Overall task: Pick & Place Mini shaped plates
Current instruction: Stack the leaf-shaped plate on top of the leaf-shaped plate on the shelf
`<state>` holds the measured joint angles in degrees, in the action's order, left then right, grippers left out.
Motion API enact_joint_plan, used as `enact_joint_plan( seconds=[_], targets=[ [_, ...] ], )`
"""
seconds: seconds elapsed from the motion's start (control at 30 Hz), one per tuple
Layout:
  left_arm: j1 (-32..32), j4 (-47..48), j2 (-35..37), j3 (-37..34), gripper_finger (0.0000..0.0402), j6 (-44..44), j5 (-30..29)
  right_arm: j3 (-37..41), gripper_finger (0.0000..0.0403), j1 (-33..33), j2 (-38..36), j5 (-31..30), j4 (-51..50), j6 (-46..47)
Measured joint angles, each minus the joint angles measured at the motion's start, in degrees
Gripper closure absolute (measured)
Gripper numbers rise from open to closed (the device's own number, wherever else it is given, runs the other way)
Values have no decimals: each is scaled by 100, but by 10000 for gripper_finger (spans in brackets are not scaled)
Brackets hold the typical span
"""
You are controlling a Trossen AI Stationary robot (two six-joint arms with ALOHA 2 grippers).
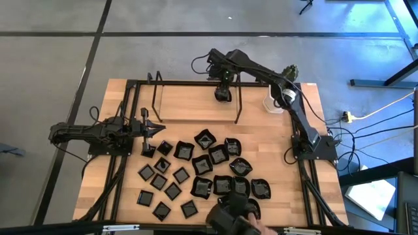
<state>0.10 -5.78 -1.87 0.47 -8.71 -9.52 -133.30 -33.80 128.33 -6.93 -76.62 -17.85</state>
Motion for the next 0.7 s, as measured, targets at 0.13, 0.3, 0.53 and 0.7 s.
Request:
enact_joint_plan(
  seconds=[0.13,0.3,0.53,0.7],
  targets=[
    [-1,9,0,1,393,-2,0,28,222,246,-444,167,-731,85],
    [0,9,-2,1,389,0,4,-72,222,675,-1229,451,-1331,413],
    [0,7,0,2,393,-41,-25,-50,248,1580,-2439,1275,-1343,716],
    [0,5,0,0,391,-44,-148,-44,370,2588,-2903,1256,-1340,1011]
  ],
)
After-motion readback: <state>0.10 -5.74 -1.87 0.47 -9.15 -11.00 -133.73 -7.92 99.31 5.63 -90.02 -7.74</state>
